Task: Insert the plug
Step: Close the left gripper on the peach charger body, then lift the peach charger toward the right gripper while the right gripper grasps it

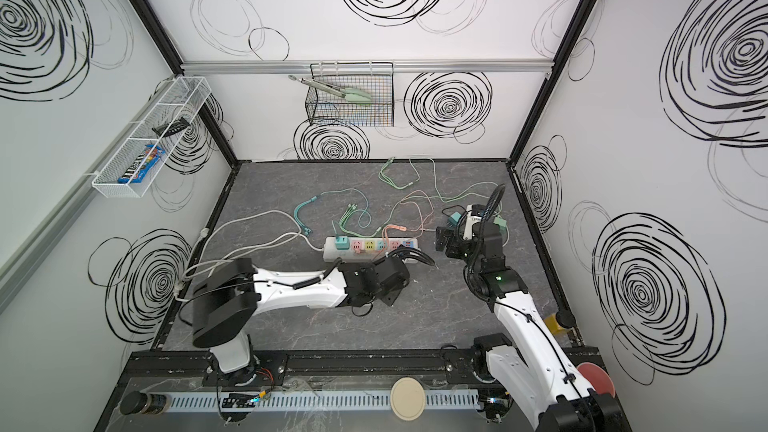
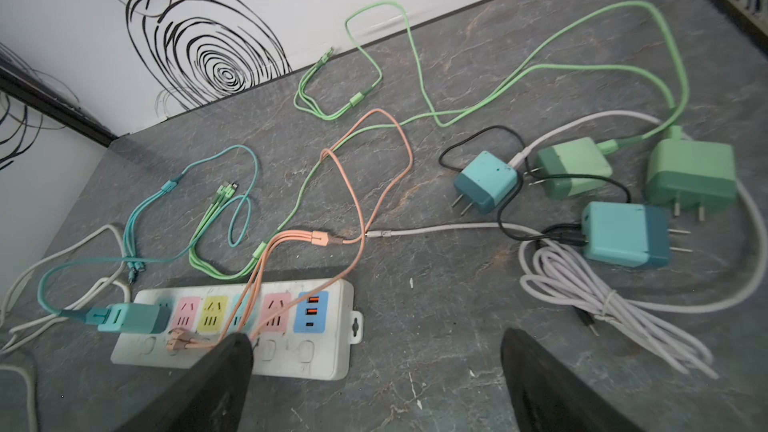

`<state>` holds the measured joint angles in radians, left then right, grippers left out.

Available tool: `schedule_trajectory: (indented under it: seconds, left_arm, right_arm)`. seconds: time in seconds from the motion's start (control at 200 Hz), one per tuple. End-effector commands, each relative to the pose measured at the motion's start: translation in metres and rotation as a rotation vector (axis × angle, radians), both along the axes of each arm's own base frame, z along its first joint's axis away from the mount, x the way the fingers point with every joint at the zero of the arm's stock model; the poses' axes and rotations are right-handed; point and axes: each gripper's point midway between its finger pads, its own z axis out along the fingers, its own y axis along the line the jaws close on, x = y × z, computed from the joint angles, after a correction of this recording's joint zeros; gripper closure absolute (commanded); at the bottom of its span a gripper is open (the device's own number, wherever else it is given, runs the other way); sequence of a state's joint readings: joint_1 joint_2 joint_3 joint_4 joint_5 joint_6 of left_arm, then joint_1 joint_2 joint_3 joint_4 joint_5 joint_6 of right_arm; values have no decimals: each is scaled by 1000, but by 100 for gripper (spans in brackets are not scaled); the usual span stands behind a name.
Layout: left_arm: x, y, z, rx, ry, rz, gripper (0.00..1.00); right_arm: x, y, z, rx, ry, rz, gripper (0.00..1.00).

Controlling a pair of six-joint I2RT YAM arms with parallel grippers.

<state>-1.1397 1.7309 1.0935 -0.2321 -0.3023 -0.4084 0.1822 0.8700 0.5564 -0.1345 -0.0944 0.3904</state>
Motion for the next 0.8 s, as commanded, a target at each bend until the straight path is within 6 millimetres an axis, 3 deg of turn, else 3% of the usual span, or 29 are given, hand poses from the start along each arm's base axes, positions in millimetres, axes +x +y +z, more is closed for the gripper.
schedule_trajectory:
  seconds: [0.0, 0.165, 0.33, 0.52, 0.675, 0.795]
  left_arm:
    - [3, -10, 44, -137, -115, -80, 100]
    - [6, 11, 55, -116, -204, -165, 100]
    - [18, 25, 63, -122, -269, -238, 100]
    - [26, 38, 86, -148, -408, -328, 100]
    - [25, 44, 101, -179, -469, -414, 100]
    - [16, 47, 112, -149, -640, -484, 100]
  right_arm:
    - [2, 29, 18, 109, -16, 146, 3]
    - [-13, 63, 23, 215, 43, 347, 0]
    - [-35, 95, 34, 339, 104, 534, 5]
    - [-58, 121, 46, 320, 114, 670, 9]
    - [-69, 146, 36, 264, 161, 741, 13]
    - [-73, 157, 35, 276, 204, 785, 15]
